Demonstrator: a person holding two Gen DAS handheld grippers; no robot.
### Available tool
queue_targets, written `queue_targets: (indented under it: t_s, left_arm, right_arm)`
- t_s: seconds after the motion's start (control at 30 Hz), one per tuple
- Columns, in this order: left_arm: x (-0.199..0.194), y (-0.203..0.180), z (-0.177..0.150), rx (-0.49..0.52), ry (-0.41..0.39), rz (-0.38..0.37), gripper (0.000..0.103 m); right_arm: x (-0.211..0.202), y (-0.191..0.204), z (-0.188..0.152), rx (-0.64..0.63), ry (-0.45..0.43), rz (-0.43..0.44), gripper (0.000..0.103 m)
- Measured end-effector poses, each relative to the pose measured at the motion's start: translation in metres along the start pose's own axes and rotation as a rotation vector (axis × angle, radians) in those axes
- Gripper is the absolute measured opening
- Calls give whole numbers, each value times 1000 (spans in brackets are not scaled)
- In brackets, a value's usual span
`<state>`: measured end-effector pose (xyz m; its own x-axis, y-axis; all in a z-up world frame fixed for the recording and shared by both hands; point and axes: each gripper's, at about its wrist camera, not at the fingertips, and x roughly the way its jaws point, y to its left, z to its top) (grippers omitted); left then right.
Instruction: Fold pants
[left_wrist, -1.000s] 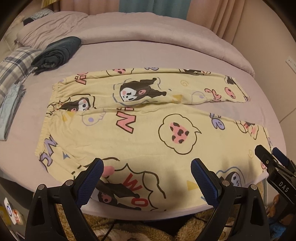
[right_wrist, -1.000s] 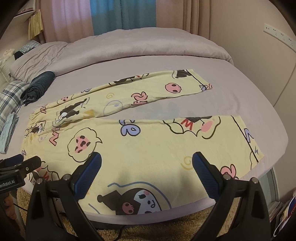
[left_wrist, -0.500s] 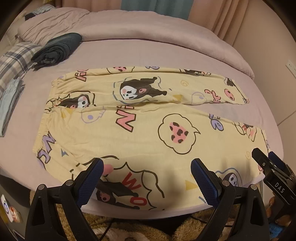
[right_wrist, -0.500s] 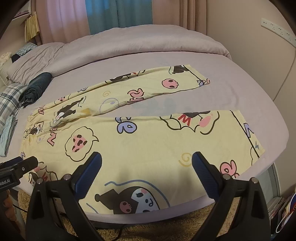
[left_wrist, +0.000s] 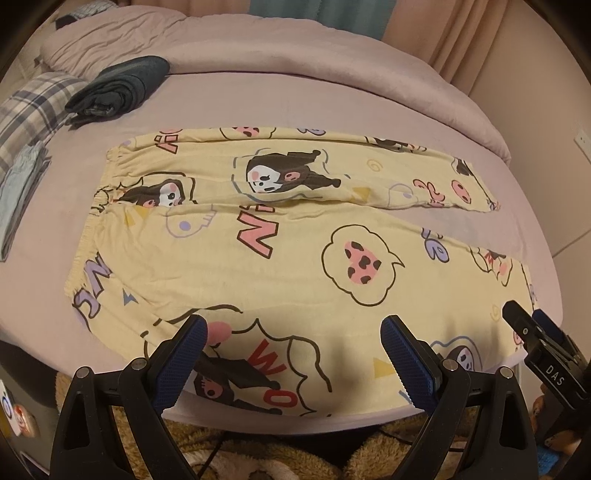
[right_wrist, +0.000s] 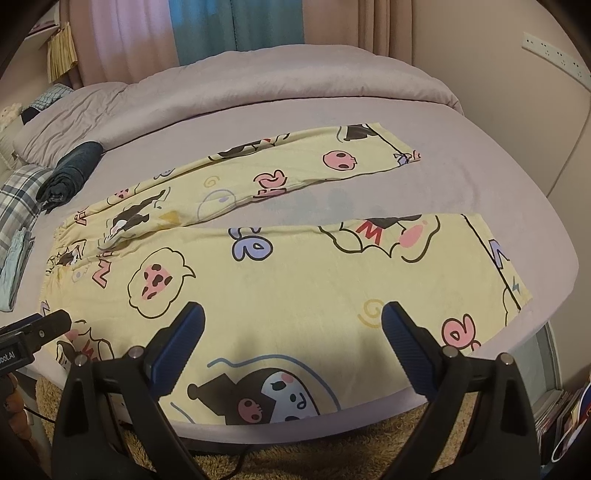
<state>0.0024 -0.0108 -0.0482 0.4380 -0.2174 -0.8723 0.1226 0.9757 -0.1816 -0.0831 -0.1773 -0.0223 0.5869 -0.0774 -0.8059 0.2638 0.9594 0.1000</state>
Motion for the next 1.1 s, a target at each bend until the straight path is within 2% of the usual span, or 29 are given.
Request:
queue_targets:
  t_s: [0.27,0.4,0.6,0.73,1.0,1.1]
  left_arm:
    - [1,30,7,-93,-11,3,96]
    - [-2,67,11,-184,-46,46,96]
    - [-9,146,6,-406,-90,100,94]
    - [-8,177,-2,-476,-107,180,91]
    - [7,217,-20,-583,-88,124,83]
    - [16,219,-23,-590,-64,37,83]
  right_arm:
    - [1,-12,0,35,0,-3,96]
    - [2,-32,0,85,-1,-13,95]
    - [2,-87,5,202,-26,-106,93]
    - [4,-133,9,296,-39,-192,91]
    - [18,-208,23,405,18,-354,89]
    - [24,-227,26,450,46,-395,89]
